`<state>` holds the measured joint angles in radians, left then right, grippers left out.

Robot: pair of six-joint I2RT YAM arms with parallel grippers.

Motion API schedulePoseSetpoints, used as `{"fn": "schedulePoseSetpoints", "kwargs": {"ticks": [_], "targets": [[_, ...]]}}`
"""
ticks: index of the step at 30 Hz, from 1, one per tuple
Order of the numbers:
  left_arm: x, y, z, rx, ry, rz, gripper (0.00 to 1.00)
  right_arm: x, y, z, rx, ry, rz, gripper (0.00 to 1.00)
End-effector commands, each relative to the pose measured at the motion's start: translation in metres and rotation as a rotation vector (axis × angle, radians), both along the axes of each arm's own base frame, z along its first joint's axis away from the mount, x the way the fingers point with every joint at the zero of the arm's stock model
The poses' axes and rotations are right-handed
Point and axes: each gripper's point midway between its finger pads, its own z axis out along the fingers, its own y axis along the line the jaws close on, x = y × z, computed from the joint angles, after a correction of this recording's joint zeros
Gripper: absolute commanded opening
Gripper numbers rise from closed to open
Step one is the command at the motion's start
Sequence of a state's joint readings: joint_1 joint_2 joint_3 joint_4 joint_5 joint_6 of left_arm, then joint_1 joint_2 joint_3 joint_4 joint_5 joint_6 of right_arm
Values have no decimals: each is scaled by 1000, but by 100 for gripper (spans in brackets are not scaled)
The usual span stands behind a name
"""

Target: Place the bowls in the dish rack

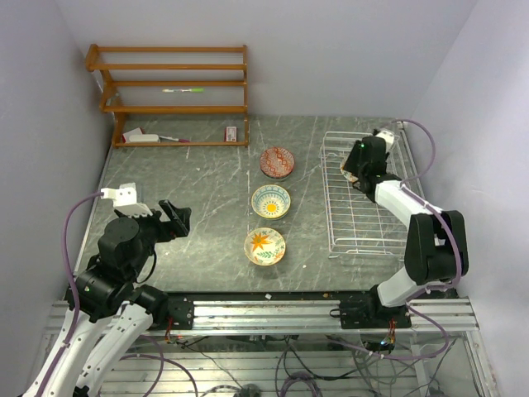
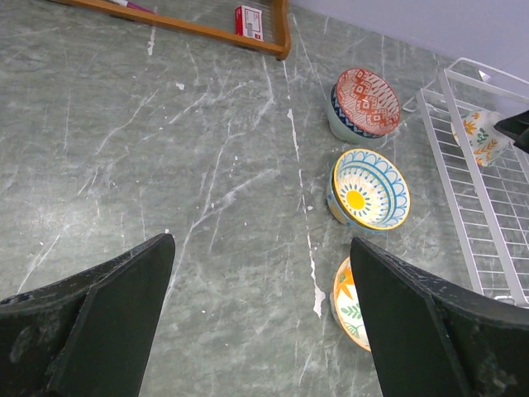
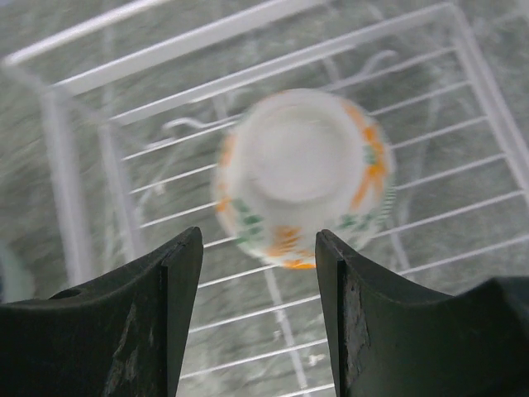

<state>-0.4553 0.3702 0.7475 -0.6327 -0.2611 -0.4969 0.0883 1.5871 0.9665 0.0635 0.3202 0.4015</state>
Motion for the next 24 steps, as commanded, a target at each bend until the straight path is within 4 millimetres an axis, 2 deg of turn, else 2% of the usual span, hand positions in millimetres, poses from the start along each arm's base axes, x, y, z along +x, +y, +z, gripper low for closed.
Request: {"fn": "schedulePoseSetpoints", "kwargs": {"ticks": [1, 4, 6, 7, 9, 15, 21, 24], "targets": [[0, -3, 15, -8, -40, -23, 98, 4, 41, 36, -14, -97, 132, 57], [0, -3, 15, -10, -38, -22, 98, 7, 52, 35, 12, -93, 164, 57], [0, -3, 15, -9, -40, -21, 98, 9, 52, 23, 7, -62, 156, 57], [0, -3, 15, -9, -41, -21, 98, 15, 52, 29, 8, -72, 150, 57], [0, -3, 15, -9, -38, -21, 98, 20, 51, 24, 1, -60, 135, 57], [0, -3, 15, -9, -38, -23, 98, 31, 36, 15, -42, -89, 56, 57], [0, -2, 16, -10, -42, -18, 98, 28, 17, -2, -76, -68, -64, 57], [0, -2, 16, -10, -43, -17, 98, 28, 7, -4, -116, -73, -109, 57]]}}
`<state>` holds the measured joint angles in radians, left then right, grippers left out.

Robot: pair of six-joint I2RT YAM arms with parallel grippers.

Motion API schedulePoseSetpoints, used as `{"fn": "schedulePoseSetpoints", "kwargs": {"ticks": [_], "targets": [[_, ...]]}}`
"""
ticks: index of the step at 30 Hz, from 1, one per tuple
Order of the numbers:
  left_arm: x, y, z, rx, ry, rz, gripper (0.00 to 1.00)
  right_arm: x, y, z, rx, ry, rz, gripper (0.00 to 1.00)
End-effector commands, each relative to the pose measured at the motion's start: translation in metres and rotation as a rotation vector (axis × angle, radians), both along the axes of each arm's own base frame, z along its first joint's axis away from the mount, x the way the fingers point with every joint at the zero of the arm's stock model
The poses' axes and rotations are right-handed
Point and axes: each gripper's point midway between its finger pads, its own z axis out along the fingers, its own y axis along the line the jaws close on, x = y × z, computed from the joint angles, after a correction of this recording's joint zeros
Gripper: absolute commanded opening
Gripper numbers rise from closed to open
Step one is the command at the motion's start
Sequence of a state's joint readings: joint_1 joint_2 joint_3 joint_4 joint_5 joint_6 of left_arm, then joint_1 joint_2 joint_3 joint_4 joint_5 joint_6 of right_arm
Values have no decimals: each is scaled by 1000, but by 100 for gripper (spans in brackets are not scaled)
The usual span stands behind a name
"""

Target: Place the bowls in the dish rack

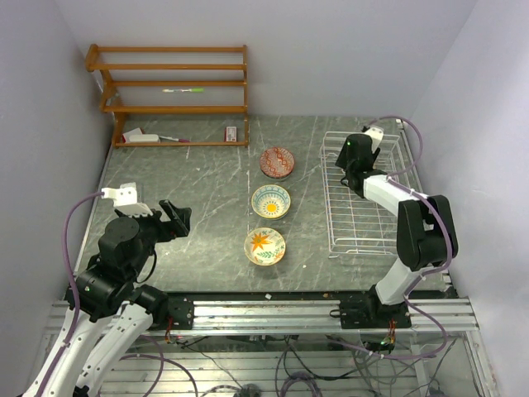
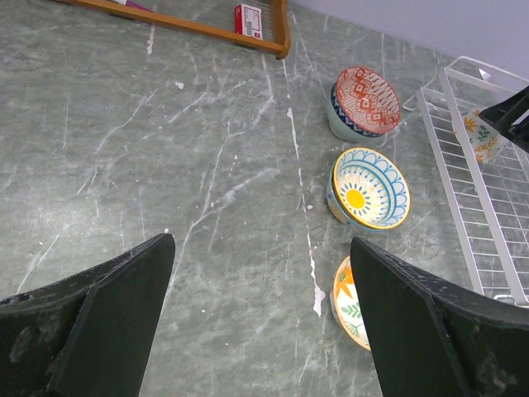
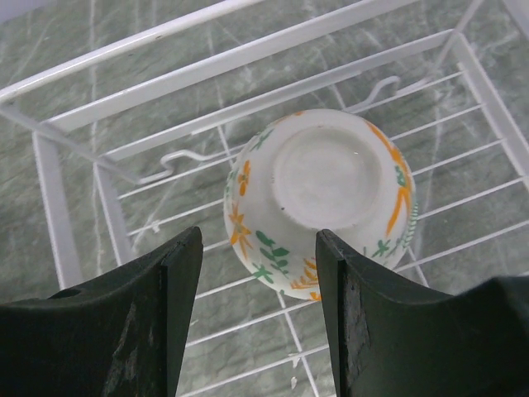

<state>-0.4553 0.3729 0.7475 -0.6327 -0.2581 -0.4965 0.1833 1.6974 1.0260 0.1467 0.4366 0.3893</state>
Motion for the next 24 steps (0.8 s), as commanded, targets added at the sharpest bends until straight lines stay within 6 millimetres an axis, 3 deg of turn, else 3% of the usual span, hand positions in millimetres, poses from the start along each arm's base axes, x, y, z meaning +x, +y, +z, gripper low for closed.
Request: {"fn": "schedulePoseSetpoints", "kwargs": {"ticks": [1, 5, 13, 19, 24], "targets": [[0, -2, 16, -11, -45, -16, 98, 3, -24, 1, -65, -43, -126, 57], [-1, -1, 17, -13, -48, -14, 98, 6, -40, 11, -118, -101, -206, 57], [-1, -1, 16, -13, -45, -12, 98, -11, -74, 5, -222, -68, -414, 56], [-1, -1, 17, -14, -49, -13, 98, -14, -78, 7, -213, -66, -420, 56], [-3, 0, 19, -19, -58, -15, 98, -12, -96, 1, -186, -45, -445, 55]]}}
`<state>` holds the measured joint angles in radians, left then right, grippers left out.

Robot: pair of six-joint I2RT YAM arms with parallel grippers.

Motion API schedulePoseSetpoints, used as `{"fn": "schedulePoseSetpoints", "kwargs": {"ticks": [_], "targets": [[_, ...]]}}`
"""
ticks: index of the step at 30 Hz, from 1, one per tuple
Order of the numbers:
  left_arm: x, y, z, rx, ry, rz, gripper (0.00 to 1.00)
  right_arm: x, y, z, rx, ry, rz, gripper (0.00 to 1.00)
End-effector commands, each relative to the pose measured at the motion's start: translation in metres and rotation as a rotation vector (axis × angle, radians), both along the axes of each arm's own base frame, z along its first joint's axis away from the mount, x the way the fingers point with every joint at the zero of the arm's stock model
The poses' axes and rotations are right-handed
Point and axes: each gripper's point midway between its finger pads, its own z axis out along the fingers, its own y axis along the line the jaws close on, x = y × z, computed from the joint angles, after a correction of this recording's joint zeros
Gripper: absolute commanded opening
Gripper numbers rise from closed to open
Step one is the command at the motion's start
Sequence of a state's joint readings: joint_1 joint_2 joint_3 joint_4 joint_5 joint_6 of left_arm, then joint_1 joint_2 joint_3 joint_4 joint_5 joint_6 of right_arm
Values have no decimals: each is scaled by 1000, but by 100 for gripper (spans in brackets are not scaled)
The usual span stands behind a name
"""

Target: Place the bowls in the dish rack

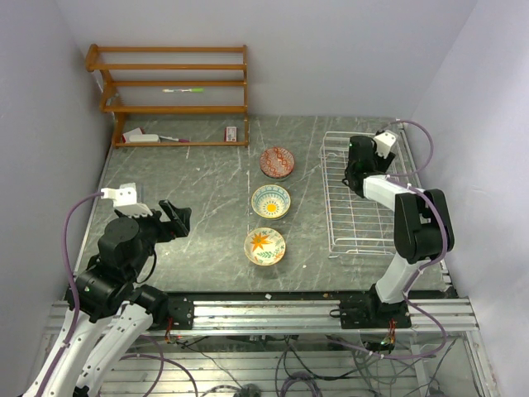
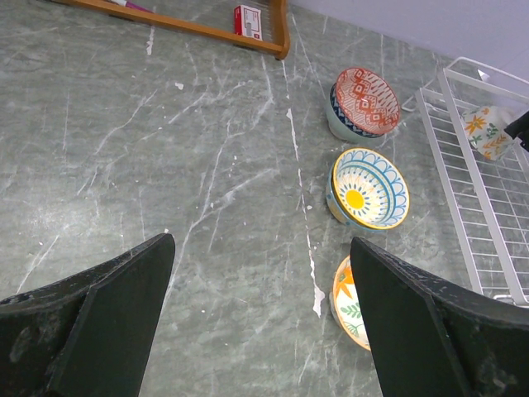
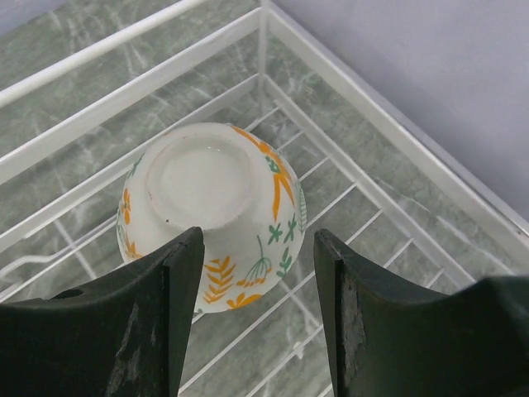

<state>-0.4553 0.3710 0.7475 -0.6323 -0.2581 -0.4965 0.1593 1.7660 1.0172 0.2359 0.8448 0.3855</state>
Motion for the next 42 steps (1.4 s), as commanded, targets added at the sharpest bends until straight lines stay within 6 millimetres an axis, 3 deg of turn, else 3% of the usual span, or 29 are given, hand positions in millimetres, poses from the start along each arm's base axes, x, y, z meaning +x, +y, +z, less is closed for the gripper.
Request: {"fn": "schedulePoseSetpoints", "kwargs": {"ticks": [1, 6, 12, 16, 20, 26, 29, 31, 35, 38, 42], "targets": [[-3, 0, 19, -19, -58, -14, 98, 0, -26, -2, 19, -7, -75, 55], [-3, -1, 19, -18, -58, -19, 98, 0, -41, -10, 43, 1, -105, 55], [-3, -2, 19, -19, -58, -23, 98, 0, -42, -8, 64, -20, -87, 55], [-3, -2, 19, -19, -61, -22, 98, 4, -27, -5, 109, -61, 16, 56], [-3, -1, 19, -19, -60, -19, 98, 3, -7, 6, 170, -63, 99, 65], [-2, -1, 18, -17, -54, -18, 98, -14, 31, 49, 187, -105, 207, 69], [-1, -1, 17, -15, -50, -17, 98, -20, 64, 70, 212, -122, 335, 69], [-2, -1, 17, -16, -50, -14, 98, -24, 96, 80, 212, -99, 455, 69], [-2, 3, 17, -18, -50, 5, 98, -46, 191, 85, 167, -6, 768, 70], [-2, 5, 17, -18, -51, 16, 98, -67, 250, 71, 212, 82, 967, 70], [-2, 5, 17, -17, -50, 20, 98, -90, 299, 50, 204, 155, 1116, 70]]}}
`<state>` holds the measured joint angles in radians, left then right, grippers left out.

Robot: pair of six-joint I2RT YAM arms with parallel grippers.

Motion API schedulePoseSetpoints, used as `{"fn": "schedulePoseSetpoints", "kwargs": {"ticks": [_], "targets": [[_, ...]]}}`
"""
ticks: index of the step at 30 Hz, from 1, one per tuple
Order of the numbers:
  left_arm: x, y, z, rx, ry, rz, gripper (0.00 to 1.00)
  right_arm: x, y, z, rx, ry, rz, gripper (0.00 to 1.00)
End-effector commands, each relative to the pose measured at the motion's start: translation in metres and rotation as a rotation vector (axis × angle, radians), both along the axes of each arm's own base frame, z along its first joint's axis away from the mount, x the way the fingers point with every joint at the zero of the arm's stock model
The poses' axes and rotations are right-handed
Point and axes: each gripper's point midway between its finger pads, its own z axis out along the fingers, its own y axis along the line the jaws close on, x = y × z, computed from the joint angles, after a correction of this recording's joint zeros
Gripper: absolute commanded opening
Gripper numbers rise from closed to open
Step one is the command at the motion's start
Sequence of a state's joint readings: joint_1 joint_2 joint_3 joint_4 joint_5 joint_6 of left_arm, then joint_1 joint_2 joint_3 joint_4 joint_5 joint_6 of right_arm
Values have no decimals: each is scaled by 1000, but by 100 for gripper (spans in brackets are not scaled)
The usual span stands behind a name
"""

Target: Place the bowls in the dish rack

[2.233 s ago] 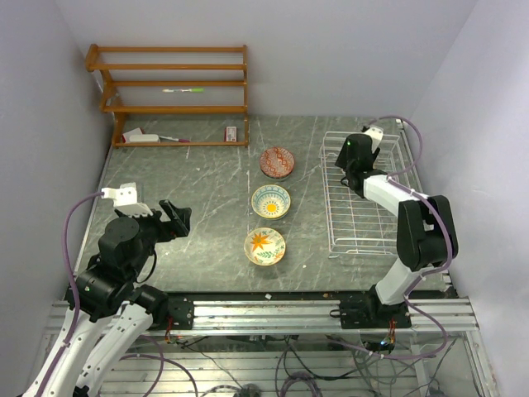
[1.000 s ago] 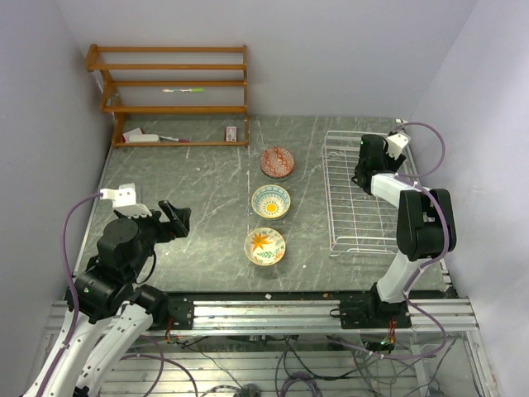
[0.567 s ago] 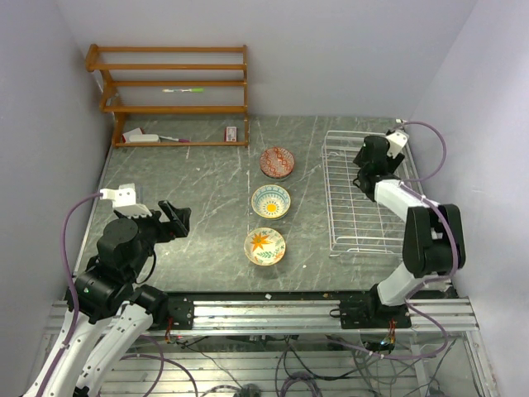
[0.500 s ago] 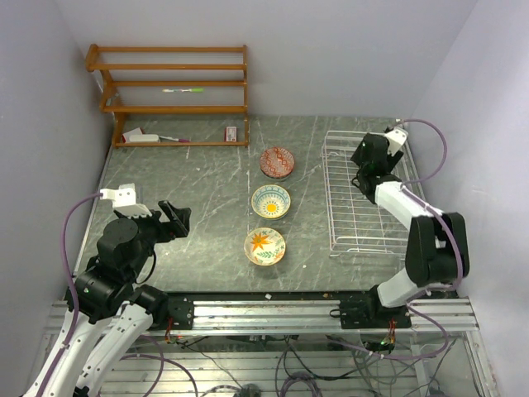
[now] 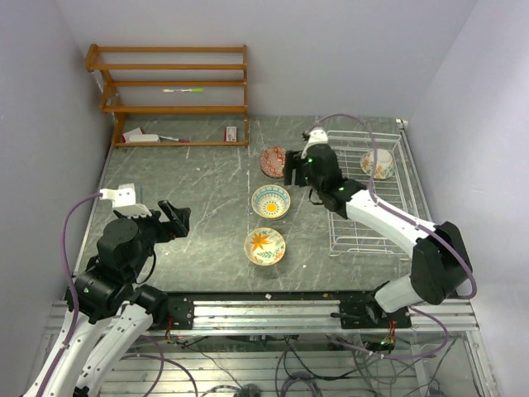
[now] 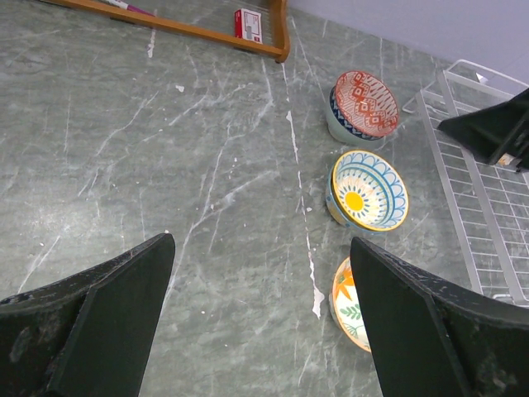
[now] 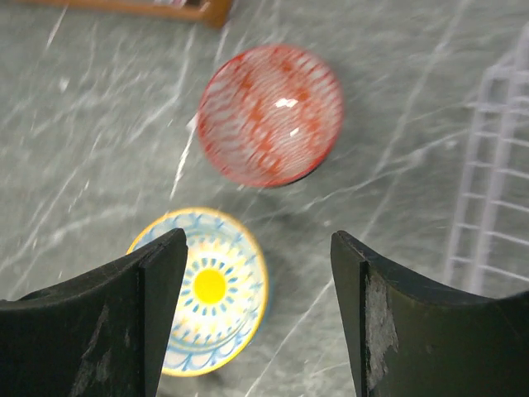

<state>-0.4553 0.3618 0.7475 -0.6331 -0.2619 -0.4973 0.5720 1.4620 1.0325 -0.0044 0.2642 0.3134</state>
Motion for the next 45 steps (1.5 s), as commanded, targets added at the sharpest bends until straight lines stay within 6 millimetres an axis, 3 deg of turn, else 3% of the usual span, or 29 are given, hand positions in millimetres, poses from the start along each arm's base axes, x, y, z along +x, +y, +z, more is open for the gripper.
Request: {"fn": "schedulePoseSetpoints", "kwargs": {"ticks": [1, 5, 9, 16, 23, 35, 40, 45], "targets": [[-1, 4, 16, -16, -42, 19, 98, -27, 50, -26, -62, 86, 205, 70], [-1, 5, 15, -13, -39, 25, 98, -51, 93, -36, -120, 106, 328, 70], [-1, 6, 15, -12, -39, 28, 98, -91, 119, -41, -174, 122, 426, 68], [-1, 5, 15, -12, -39, 26, 98, -169, 134, -47, -188, 164, 587, 68], [0, 6, 13, -9, -31, 30, 98, -214, 134, -95, -324, 269, 635, 66], [2, 5, 11, -3, -20, 32, 98, -241, 130, -145, -427, 352, 661, 60], [1, 5, 12, -6, -25, 30, 98, -242, 126, -156, -458, 359, 637, 46], [1, 5, 12, -6, -26, 30, 98, -244, 129, -151, -449, 347, 625, 20]]}}
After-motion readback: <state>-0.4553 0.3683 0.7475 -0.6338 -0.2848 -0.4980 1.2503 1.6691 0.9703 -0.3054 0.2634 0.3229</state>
